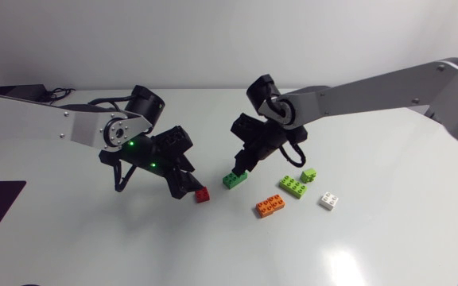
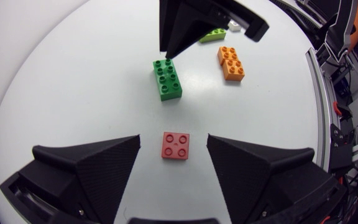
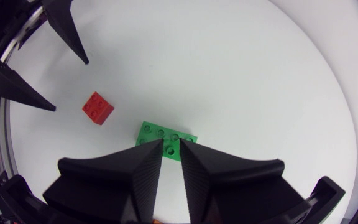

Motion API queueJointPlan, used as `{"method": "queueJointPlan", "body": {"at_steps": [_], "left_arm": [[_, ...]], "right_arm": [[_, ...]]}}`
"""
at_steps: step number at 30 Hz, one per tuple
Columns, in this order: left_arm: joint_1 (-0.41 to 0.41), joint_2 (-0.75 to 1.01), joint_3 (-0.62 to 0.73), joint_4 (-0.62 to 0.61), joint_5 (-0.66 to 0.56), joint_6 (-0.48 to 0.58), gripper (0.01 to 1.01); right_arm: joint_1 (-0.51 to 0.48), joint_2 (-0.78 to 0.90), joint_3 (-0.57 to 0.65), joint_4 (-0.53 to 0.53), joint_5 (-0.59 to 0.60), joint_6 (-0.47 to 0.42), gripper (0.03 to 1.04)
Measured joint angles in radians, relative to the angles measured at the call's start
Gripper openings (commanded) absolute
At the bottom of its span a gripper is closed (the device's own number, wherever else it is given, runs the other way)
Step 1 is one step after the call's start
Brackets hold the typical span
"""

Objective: Separate the duplo bricks

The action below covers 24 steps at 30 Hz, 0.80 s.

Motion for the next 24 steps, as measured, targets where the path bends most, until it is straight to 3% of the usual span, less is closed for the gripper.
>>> {"method": "queueJointPlan", "body": {"at_steps": [7, 15, 24], "left_arm": [[-0.004, -0.055, 0.000, -0.018, 0.008, -0.003, 0.770], [-0.037, -0.064, -0.012, -0.019, 0.011, -0.004, 0.770], [-0.058, -0.068, -0.017, -0.025, 0.012, -0.026, 0.770]], "right_arm": [[-0.031, -0.147, -0.013, -0.028, 0.000, -0.009, 0.25], [-0.174, -0.224, -0.245, 0.021, -0.012, -0.058, 0.25], [-0.200, -0.225, -0.391, 0.086, -0.026, -0.085, 0.25]]}}
